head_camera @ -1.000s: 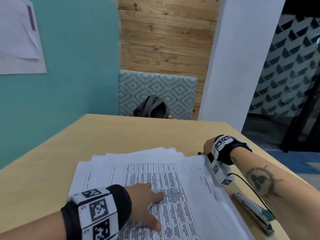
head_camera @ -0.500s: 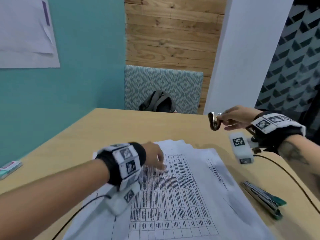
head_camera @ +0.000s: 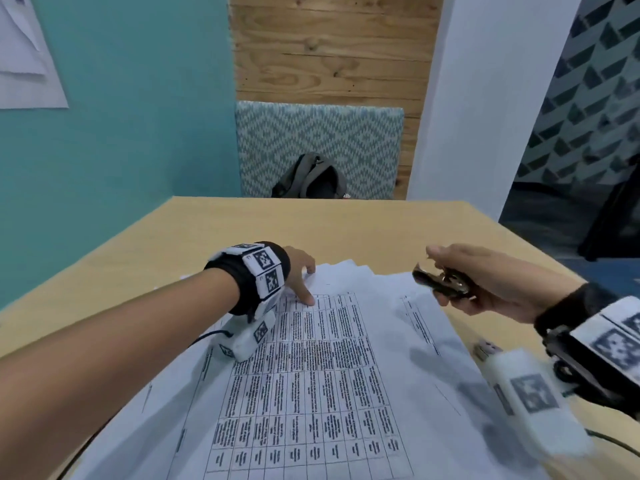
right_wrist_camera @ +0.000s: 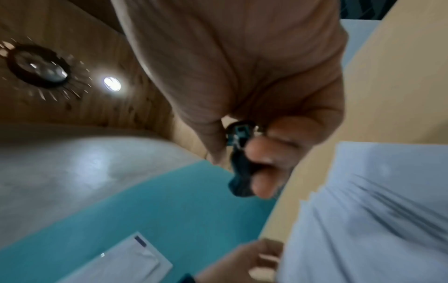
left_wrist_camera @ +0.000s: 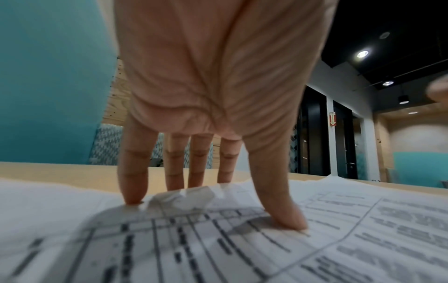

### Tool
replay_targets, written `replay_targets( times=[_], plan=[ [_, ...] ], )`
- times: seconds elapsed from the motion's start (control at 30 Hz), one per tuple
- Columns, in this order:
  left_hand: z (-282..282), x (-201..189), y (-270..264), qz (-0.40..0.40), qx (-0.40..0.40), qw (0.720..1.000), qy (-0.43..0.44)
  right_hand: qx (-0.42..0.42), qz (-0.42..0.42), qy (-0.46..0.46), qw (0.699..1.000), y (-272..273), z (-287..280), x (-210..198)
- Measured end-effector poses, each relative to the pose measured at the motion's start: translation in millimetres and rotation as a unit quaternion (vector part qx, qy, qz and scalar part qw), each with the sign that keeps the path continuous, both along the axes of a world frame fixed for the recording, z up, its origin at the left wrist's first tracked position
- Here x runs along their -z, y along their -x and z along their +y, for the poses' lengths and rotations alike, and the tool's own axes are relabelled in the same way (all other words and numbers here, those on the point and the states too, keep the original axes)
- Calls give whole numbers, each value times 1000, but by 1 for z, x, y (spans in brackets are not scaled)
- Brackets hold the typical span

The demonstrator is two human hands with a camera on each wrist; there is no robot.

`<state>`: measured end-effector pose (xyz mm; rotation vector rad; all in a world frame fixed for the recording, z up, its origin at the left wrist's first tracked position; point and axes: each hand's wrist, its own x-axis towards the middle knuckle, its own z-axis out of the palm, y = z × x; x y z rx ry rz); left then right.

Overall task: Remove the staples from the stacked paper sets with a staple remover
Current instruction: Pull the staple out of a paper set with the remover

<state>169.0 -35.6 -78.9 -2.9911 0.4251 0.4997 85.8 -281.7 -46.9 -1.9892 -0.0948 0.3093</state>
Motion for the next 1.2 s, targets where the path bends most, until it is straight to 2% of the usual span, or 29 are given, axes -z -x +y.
replay_targets(
  times=[0.1,0.17,0.27,0.37,0.5,0.67,0.9,1.1,1.2],
  plan=[
    [6,5,-1,-11,5,1000,8,-18,101,56,993,21,-12,27],
    [13,6,1,-6,6,1000,20,-19,132,56,990,30,-12,40],
    [23,7,6,15,-2,1000,20,-28,113,71,991,35,-1,49],
    [36,9,9,1,-39,999,34,-57,98,80,990,35,17,54],
    [47,7,12,-12,-47,998,48,-67,81,100,989,33,35,58],
    [42,4,12,-71,-34,996,47,-68,91,102,988,32,33,52],
    [43,3,4,-104,-29,990,91,1,-24,41,999,15,38,15],
    [53,-25,5,-127,-2,982,144,-31,-106,41,993,-4,71,-4],
    [57,-48,8,-150,15,968,203,-62,-146,44,986,-15,87,-14]
  ],
)
